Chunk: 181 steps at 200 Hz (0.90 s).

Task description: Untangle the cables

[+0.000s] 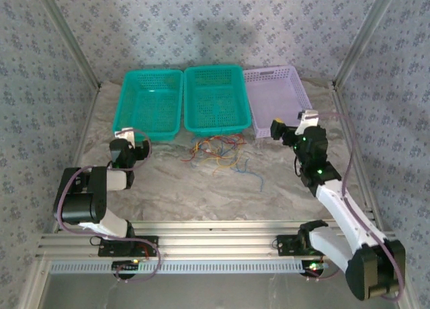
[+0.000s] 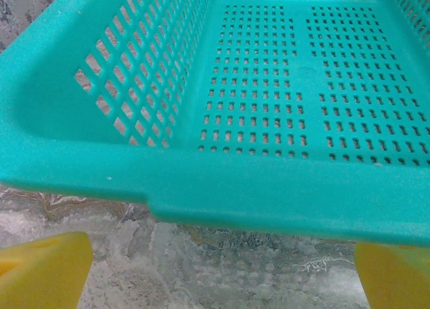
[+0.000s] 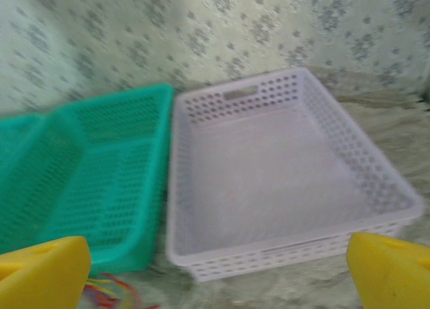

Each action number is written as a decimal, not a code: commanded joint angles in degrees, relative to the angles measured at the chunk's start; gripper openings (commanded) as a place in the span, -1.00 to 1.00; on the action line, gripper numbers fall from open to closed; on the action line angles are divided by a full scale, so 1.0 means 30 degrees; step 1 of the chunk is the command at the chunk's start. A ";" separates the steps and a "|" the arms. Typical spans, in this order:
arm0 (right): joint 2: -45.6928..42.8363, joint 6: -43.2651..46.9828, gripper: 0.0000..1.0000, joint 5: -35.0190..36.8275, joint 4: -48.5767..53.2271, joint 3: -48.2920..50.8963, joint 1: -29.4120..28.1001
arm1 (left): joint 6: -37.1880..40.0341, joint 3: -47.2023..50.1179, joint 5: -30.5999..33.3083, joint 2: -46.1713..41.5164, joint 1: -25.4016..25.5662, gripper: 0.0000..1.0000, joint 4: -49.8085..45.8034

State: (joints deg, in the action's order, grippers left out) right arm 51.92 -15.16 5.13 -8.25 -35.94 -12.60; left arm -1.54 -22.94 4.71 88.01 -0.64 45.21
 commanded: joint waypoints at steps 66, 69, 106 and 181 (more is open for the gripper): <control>-0.3891 -0.3334 1.00 -0.3597 0.2604 0.1085 -0.0086 | -0.0017 -0.0235 -0.0092 -0.0008 0.0060 0.99 0.0506; -0.3893 -0.3133 1.00 -0.3508 0.2842 0.0999 -0.0137 | -0.0025 -0.0235 -0.0089 -0.0009 0.0056 0.99 0.0492; -0.4178 -0.2209 1.00 -0.2688 0.4416 0.0527 -0.0712 | -0.0027 -0.0249 -0.0107 -0.0008 0.0067 1.00 0.0486; -0.3132 -0.2230 1.00 -0.2384 0.4707 0.0505 -0.1300 | 0.0289 -0.0130 -0.0947 -0.1349 0.0067 0.99 -0.0346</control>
State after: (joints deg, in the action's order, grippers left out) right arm 41.32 -23.09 -3.18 4.05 -32.32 -15.55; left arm -1.52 -22.94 4.34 87.85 -0.64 45.06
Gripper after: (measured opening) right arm 0.998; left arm 0.997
